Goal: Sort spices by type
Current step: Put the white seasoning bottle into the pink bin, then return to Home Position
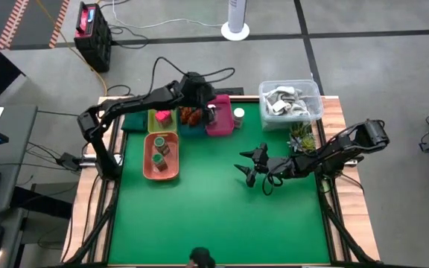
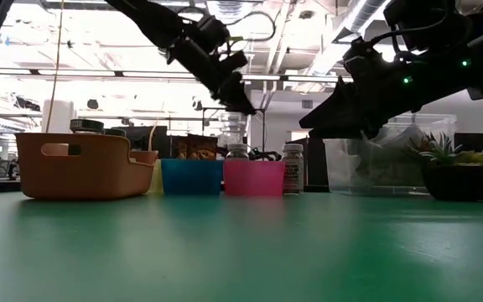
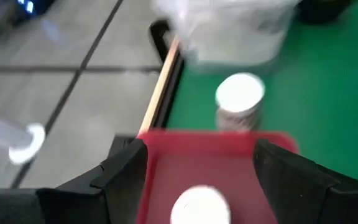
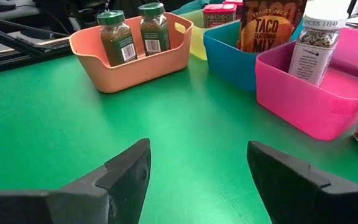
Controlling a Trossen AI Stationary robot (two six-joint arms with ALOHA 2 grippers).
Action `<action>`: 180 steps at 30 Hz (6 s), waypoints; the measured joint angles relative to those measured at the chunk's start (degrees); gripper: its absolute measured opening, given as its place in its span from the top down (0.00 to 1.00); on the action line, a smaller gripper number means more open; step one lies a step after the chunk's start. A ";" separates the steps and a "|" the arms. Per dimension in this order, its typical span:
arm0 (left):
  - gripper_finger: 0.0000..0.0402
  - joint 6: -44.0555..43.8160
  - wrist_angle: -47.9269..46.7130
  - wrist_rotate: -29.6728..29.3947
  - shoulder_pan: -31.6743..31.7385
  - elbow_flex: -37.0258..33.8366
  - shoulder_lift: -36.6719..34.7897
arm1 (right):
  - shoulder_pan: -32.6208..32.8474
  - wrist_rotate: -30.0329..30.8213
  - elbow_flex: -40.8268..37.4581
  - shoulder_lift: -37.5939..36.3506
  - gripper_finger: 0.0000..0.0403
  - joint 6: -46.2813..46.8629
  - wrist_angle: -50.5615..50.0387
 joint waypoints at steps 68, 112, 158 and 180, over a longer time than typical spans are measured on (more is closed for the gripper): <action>0.31 -13.89 16.30 1.21 -6.43 10.16 22.79 | 5.25 3.72 0.02 -10.78 0.28 8.44 -16.32; 0.51 -8.31 10.60 0.57 -4.32 -2.35 6.07 | 6.75 4.63 0.02 -10.75 0.28 8.44 -16.56; 0.53 -0.97 23.93 -1.50 -12.33 -5.57 -1.32 | 1.29 5.05 0.00 -33.60 0.28 -1.68 -26.55; 0.56 -9.90 21.97 -11.18 -27.65 -26.00 -28.14 | -11.24 -2.18 -7.54 -50.55 0.28 -21.10 -16.45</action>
